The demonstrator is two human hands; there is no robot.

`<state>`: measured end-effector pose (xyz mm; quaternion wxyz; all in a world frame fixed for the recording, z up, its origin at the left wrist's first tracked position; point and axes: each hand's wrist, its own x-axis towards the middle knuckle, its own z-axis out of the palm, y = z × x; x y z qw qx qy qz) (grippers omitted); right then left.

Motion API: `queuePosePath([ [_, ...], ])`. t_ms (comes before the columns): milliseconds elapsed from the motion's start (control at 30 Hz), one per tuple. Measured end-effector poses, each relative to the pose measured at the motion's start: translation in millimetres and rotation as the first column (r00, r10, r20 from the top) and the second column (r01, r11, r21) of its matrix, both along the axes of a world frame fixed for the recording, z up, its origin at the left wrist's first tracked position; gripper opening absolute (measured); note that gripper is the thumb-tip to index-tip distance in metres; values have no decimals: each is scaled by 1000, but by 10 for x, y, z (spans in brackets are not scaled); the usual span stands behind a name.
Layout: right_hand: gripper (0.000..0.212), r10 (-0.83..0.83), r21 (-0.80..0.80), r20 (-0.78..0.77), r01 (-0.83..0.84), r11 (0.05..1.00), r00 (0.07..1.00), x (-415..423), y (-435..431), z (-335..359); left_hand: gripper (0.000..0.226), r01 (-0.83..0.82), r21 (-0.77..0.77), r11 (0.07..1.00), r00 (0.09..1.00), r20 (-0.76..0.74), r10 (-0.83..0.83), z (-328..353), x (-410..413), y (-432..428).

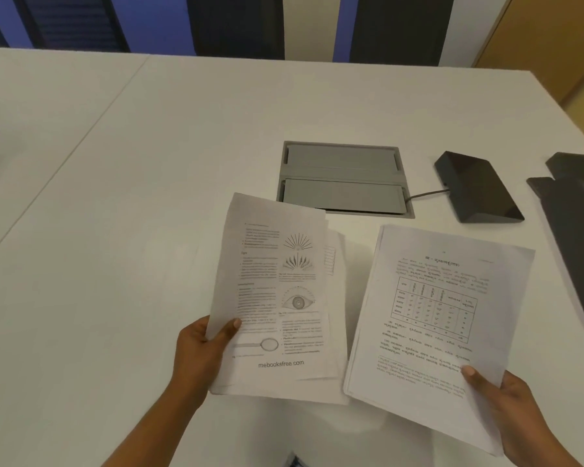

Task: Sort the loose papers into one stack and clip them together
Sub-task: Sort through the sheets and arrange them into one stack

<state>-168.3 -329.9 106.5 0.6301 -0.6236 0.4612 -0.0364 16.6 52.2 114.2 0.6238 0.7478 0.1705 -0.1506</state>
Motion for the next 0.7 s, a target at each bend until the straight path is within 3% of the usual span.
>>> queuePosePath([
  [367, 28, -32, 15, 1, 32, 999, 1000, 170, 125, 5, 43, -75, -244, 967, 995, -79, 58, 342, -68, -52],
  [533, 19, 57, 18, 23, -57, 998, 998, 329, 261, 84, 54, 69, -244, 967, 992, -85, -93, 445, -145, -241],
  [700, 14, 170, 78, 75, -176, 981, 983, 526, 558, 193, 50, 179, -236, 955, 974, -92, -206, 488, -234, -484],
])
